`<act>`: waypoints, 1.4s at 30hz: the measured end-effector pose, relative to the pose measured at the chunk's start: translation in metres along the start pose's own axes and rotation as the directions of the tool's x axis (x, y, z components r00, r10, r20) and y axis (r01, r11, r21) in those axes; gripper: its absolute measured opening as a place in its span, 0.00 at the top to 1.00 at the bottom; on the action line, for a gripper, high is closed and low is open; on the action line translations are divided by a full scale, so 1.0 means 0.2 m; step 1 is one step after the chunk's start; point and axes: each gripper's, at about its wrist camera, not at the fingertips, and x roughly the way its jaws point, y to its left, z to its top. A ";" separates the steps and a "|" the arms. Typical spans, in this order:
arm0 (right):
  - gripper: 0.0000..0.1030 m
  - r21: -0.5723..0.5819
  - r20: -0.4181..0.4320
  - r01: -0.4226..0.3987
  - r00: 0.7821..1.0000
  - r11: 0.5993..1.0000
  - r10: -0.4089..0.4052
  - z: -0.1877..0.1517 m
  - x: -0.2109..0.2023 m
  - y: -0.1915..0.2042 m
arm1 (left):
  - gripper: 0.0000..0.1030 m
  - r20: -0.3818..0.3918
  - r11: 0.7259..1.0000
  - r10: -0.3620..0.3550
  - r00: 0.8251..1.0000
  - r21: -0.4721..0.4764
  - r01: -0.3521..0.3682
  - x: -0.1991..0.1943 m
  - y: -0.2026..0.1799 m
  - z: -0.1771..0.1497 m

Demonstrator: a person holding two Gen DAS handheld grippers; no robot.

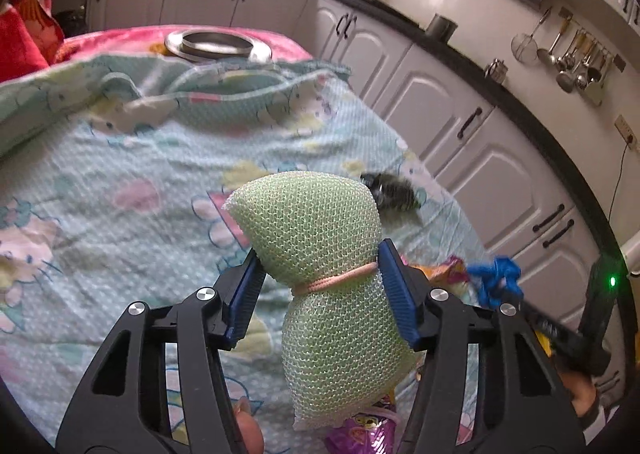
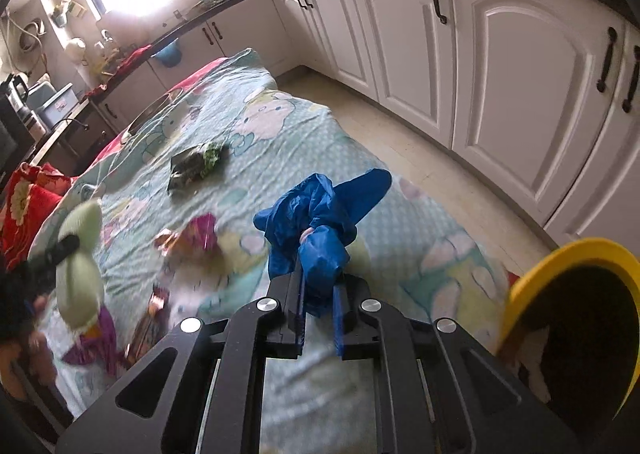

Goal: Collect trash
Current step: 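Carry the green sponge and blue bag over the yellow bin and open both tools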

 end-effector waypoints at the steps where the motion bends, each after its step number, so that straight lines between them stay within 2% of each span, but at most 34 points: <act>1: 0.90 -0.002 0.002 0.000 1.000 1.000 0.000 -0.02 -0.02 0.00 | 0.53 0.012 1.000 -0.001 1.000 0.001 0.001 -0.02 0.00 0.01; 5: 0.90 -0.025 0.021 0.007 1.000 1.000 -0.007 -0.08 -0.12 -0.01 | 0.53 0.080 1.000 -0.014 0.997 0.017 0.012 -0.10 -0.05 0.04; 12: 0.90 -0.033 0.063 -0.009 0.998 0.999 0.011 -0.12 -0.27 -0.01 | 0.53 0.154 0.996 -0.075 0.985 0.059 0.066 -0.20 -0.15 0.06; 14: 0.90 -0.033 0.071 -0.013 0.997 0.999 0.015 -0.13 -0.30 -0.01 | 0.53 0.146 0.995 -0.082 0.986 0.077 0.071 -0.18 -0.18 0.05; 18: 0.90 -0.037 0.087 -0.016 0.996 0.999 0.019 -0.15 -0.37 -0.01 | 0.53 0.083 0.994 -0.076 0.994 0.089 0.069 -0.09 -0.22 -0.02; 22: 0.90 -0.036 0.100 -0.016 0.995 0.999 0.020 -0.16 -0.42 -0.03 | 0.53 0.103 0.980 -0.064 0.993 0.193 0.043 -0.05 -0.32 -0.10; 26: 0.90 -0.025 0.115 -0.014 0.993 1.000 0.017 -0.18 -0.48 -0.06 | 0.53 0.089 0.967 -0.057 0.994 0.253 0.032 0.00 -0.41 -0.16; 35: 0.90 0.038 0.150 -0.003 0.989 0.999 -0.003 -0.20 -0.58 -0.20 | 0.53 0.097 0.941 -0.097 0.991 0.333 0.059 0.02 -0.59 -0.18; 42: 0.90 0.079 0.178 -0.007 0.984 0.997 -0.007 -0.21 -0.64 -0.29 | 0.53 0.084 0.919 -0.078 0.993 0.393 0.039 0.14 -0.70 -0.20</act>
